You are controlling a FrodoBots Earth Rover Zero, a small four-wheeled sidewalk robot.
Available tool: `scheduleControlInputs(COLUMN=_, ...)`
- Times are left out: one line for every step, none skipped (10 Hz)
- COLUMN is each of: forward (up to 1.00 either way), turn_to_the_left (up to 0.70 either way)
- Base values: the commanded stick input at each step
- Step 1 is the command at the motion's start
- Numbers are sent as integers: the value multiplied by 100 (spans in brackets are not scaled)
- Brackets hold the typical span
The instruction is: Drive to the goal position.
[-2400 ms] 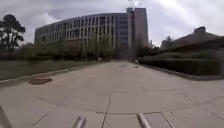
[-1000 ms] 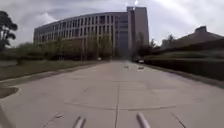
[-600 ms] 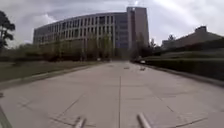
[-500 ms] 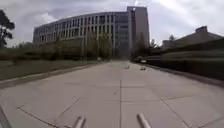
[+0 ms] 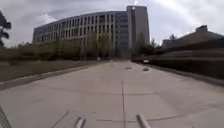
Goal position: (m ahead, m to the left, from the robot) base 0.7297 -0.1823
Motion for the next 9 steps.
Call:
scheduleControlInputs(forward=100, turn_to_the_left=0)
scheduleControlInputs(forward=100, turn_to_the_left=0)
scheduleControlInputs(forward=100, turn_to_the_left=0)
scheduleControlInputs(forward=100, turn_to_the_left=0)
scheduleControlInputs(forward=100, turn_to_the_left=0)
scheduleControlInputs(forward=100, turn_to_the_left=0)
scheduleControlInputs(forward=100, turn_to_the_left=0)
scheduleControlInputs(forward=100, turn_to_the_left=0)
scheduleControlInputs(forward=100, turn_to_the_left=0)
